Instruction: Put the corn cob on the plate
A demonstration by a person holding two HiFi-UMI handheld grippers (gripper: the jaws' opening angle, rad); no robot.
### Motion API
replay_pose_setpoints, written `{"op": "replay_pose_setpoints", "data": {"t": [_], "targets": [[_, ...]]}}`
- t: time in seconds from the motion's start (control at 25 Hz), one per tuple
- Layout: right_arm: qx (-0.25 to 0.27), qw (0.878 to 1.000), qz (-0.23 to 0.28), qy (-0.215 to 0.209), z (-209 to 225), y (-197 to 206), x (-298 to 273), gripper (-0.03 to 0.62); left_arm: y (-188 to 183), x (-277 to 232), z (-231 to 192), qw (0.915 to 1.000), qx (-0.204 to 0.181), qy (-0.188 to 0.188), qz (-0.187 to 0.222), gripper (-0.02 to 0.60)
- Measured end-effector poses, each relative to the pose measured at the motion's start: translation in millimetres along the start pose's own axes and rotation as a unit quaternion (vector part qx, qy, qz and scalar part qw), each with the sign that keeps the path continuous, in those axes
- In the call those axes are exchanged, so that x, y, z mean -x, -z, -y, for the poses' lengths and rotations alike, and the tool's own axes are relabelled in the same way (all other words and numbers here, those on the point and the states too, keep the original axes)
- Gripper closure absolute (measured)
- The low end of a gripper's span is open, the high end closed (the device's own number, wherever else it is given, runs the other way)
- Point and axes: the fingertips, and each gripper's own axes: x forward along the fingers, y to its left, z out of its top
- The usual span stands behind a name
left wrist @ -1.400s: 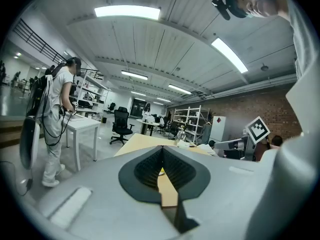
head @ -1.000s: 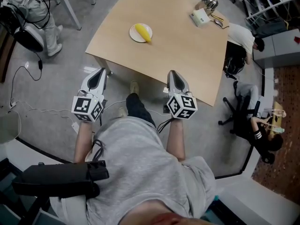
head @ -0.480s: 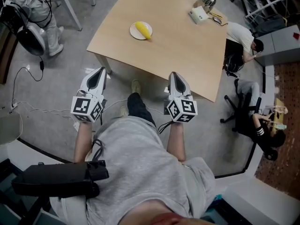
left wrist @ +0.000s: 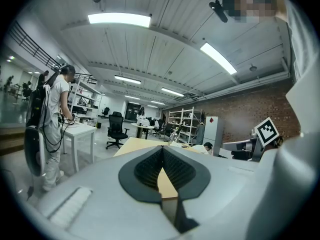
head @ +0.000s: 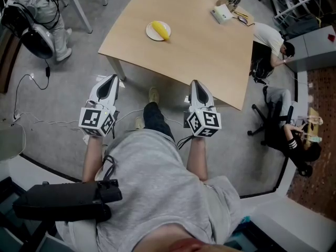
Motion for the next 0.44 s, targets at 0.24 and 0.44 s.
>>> {"op": "replay_pose_setpoints", "data": {"t": [0.24,0.44], "targets": [[0.000,1.000,0.004,-0.001,-2.3,-0.3,11.1,0.586,-2.1,9.4,5.9,1.0000,-0.001,-0.001,0.004,0.563],[0.000,1.000,0.006,-0.001,-5.5,-1.0,15.2,0.586,-3.9,15.6,6.1,1.0000,-0.004,-0.002,0.004,0.563]]}}
